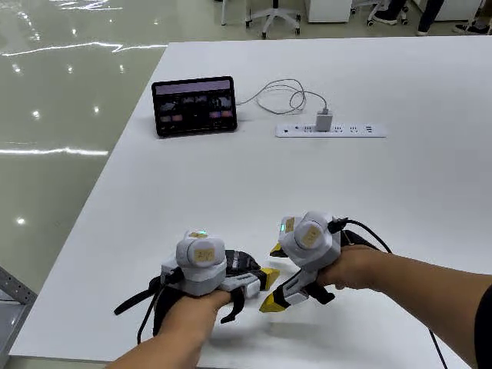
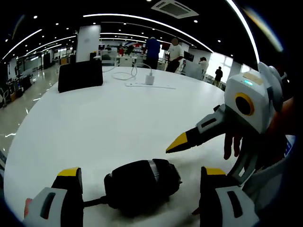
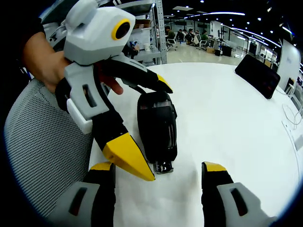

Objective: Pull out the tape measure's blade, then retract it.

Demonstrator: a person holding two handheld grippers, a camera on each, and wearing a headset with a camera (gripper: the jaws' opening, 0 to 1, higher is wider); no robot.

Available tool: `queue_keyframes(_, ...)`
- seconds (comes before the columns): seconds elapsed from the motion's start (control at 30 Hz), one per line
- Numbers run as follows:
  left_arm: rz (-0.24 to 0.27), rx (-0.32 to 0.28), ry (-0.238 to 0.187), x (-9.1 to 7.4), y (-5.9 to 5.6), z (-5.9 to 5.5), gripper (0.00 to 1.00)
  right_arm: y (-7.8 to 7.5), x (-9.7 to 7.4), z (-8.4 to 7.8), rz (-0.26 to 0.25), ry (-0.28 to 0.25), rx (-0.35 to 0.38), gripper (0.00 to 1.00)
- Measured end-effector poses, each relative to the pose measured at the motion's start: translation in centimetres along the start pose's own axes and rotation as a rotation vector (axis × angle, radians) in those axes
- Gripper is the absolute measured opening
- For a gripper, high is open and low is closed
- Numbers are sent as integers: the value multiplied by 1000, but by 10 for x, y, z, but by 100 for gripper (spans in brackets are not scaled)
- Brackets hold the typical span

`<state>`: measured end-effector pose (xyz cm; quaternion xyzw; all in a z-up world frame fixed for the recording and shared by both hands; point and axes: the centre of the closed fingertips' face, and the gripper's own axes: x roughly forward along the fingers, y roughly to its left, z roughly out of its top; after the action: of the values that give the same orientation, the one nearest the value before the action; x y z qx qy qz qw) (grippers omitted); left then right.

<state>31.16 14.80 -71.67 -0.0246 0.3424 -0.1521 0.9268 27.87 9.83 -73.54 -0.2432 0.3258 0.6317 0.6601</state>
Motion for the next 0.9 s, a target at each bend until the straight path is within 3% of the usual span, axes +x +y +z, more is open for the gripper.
queue_keyframes(0.07,-22,52,-39,-2,0,9,100,1,-3,0,0,-4,7,75)
queue_keyframes(0.13,-80,46,-24,-3,-5,8,100,1,-5,-2,-3,-4,11,77)
queue_keyframes(0.2,-90,91,-2,-5,-4,6,100,1,-9,-3,-9,-10,25,79)
queue_keyframes(0.3,-129,128,-10,-7,-7,7,100,-1,-13,-6,-24,-19,42,82)
queue_keyframes(0.33,-156,125,-25,-8,-9,8,100,-2,-14,-7,-37,-27,50,83)
queue_keyframes(0.4,-160,120,6,-9,-8,3,100,-3,-18,-8,-49,-38,60,85)
queue_keyframes(0.53,-199,128,6,-9,-11,-1,100,-5,-24,-11,-72,-59,82,87)
queue_keyframes(0.6,-227,136,-31,-13,-16,1,100,-7,-27,-12,-88,-73,94,87)
queue_keyframes(0.67,-230,146,-26,-13,-12,-4,100,-11,-31,-15,-107,-96,135,87)
queue_keyframes(0.73,-260,117,-31,-15,-13,-4,100,-13,-35,-19,-122,-102,147,87)
queue_keyframes(0.9,-259,160,-35,-19,-5,-3,100,-13,-43,-28,-138,-105,172,85)
